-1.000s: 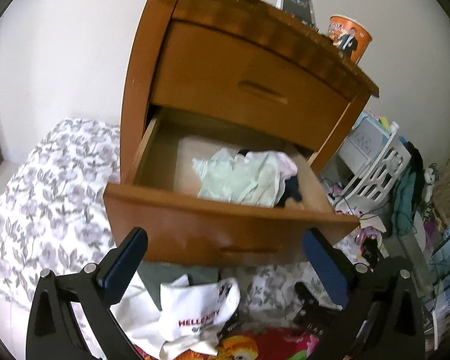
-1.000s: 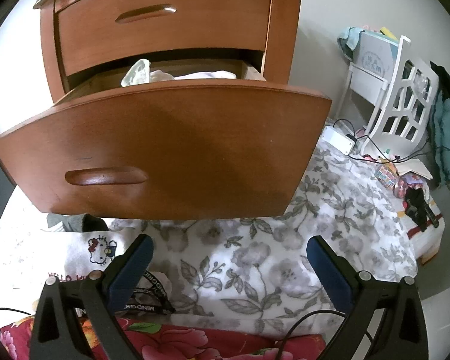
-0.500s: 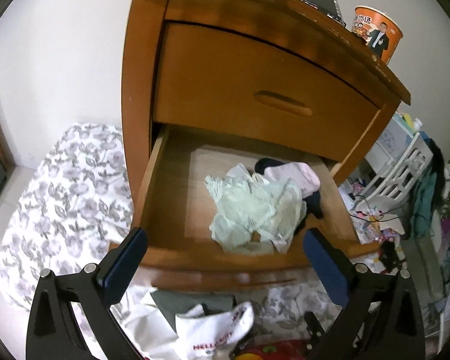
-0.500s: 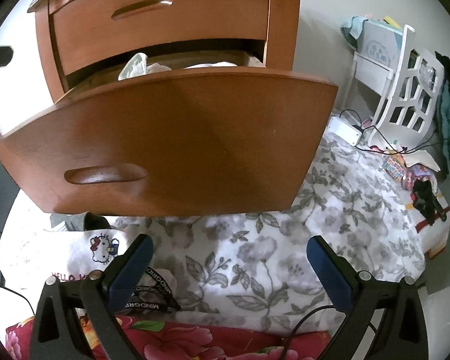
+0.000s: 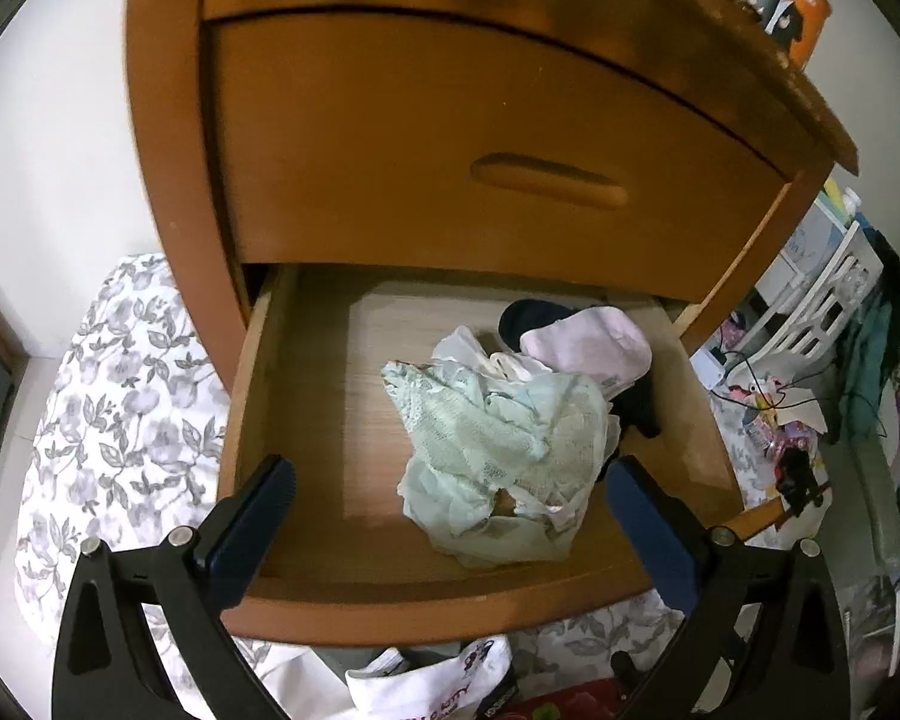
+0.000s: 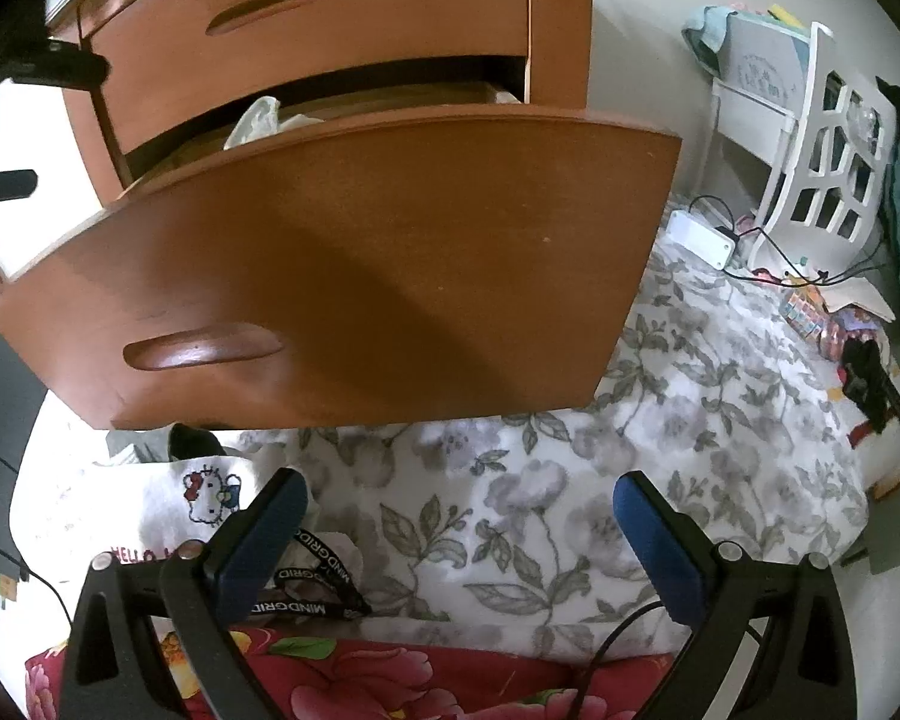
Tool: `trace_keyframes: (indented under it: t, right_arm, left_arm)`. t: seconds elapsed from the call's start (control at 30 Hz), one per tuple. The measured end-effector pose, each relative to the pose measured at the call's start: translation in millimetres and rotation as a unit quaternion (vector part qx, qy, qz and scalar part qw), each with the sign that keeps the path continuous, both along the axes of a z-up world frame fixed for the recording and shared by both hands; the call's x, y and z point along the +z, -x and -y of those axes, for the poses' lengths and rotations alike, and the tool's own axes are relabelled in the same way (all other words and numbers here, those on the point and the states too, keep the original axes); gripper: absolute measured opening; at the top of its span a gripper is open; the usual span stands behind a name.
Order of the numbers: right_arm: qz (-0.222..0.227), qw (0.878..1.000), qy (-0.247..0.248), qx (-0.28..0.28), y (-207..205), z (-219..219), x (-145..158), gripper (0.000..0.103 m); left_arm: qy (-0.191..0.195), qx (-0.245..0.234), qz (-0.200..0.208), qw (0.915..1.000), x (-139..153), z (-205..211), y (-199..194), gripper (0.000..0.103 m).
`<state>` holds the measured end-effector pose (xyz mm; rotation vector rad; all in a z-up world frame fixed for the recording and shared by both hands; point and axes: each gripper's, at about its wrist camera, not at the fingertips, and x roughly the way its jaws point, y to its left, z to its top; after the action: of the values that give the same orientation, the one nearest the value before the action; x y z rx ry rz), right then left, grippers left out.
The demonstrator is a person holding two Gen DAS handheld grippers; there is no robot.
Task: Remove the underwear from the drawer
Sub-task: 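Move the left gripper back into the drawer over the pale green lace garment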
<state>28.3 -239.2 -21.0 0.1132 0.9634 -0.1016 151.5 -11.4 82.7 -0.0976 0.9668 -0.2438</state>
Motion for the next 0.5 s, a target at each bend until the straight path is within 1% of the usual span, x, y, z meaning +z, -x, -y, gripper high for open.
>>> trace_keyframes:
  t: [0.1,0.2,0.3,0.4,0.5]
  right_arm:
    - [-0.001,1.000,-0.002,0.000,-0.5,0.8,-0.2,0.103]
    - [-0.004,1.000,-0.004,0.001,-1.4,0.6,-0.9,0.103]
    - [-0.005,1.000,-0.005,0.000,-1.9,1.2,-1.1,0.103]
    - [-0.007,1.000,-0.007,0.000,-2.3,1.9,-1.5,0.103]
    - [-0.011,1.000,-0.010,0.001,-3.4,2.2,-3.0,0.103]
  left_arm:
    - [-0.005,-0.016,-0.012,0.9998,-3.9,9.6,-8.3,0.103]
    - [0.001,-0.035,-0.030,0.9989,-9.9,21.9,-18.7,0.102]
    - [-0.002,-0.036,-0.047,0.9982,-18.2,30.8,-28.6,0.100]
    - [0.017,-0.048,-0.068,0.9964,-24.8,42.0,-36.6,0.100]
    - [0.018,-0.048,-0.078,0.9956,-31.5,51.9,-43.1,0.099]
